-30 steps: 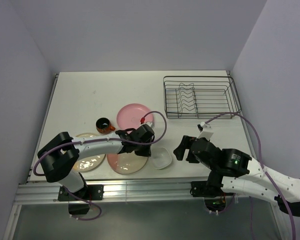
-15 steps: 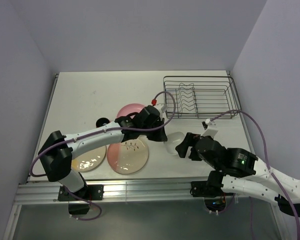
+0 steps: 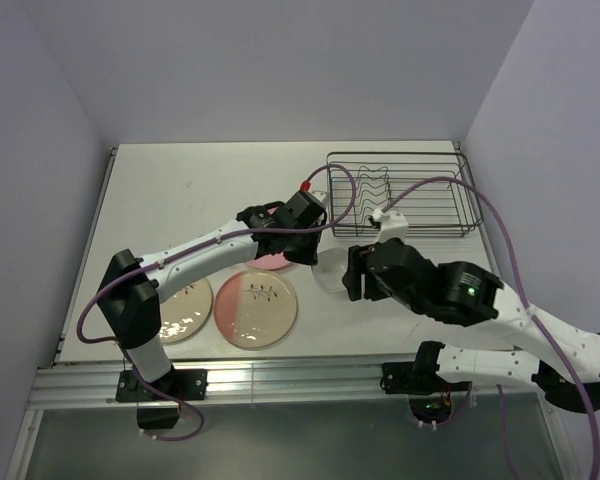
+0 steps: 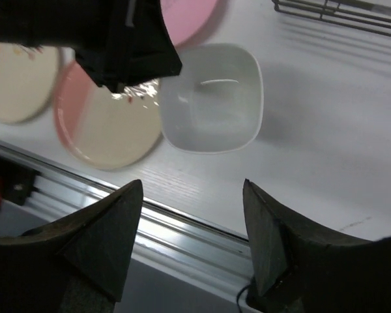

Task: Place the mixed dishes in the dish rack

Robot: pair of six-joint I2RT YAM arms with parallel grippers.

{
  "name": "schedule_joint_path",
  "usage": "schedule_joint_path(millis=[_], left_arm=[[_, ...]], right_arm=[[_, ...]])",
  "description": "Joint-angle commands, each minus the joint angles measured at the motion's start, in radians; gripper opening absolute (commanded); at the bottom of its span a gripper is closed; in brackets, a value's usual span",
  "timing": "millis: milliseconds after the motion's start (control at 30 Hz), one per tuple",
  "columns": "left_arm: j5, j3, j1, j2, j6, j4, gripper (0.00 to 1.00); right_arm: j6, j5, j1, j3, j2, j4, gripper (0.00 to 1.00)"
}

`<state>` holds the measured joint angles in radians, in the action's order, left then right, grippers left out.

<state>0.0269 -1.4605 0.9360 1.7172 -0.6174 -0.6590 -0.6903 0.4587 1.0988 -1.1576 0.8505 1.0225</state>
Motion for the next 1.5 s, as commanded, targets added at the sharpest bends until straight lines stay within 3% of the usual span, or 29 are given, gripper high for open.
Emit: schedule_joint_path(millis=[0, 200, 767, 1467], left_arm=[[0.027, -0.078, -0.003, 0.004, 0.024, -0.048, 0.0], [-0.01, -0.081, -0.003, 0.012, 0.048, -0.076, 0.0], [-0.134, -0.009, -0.009, -0.054, 0.123, -0.088, 0.0], [-0.231, 0.037, -0.009, -0.093, 0.157, -0.07, 0.0]], right_arm=[[0.103, 0.001, 0.018, -0.016, 0.09, 0.051, 0.69], [0.176, -0.043, 0.05, 0.01, 0.088, -0.009, 0.64], [0.362, -0.026, 0.177, 0.032, 0.272, -0.042, 0.64], [0.423, -0.118, 0.245, 0.038, 0.438, -0.073, 0.54]])
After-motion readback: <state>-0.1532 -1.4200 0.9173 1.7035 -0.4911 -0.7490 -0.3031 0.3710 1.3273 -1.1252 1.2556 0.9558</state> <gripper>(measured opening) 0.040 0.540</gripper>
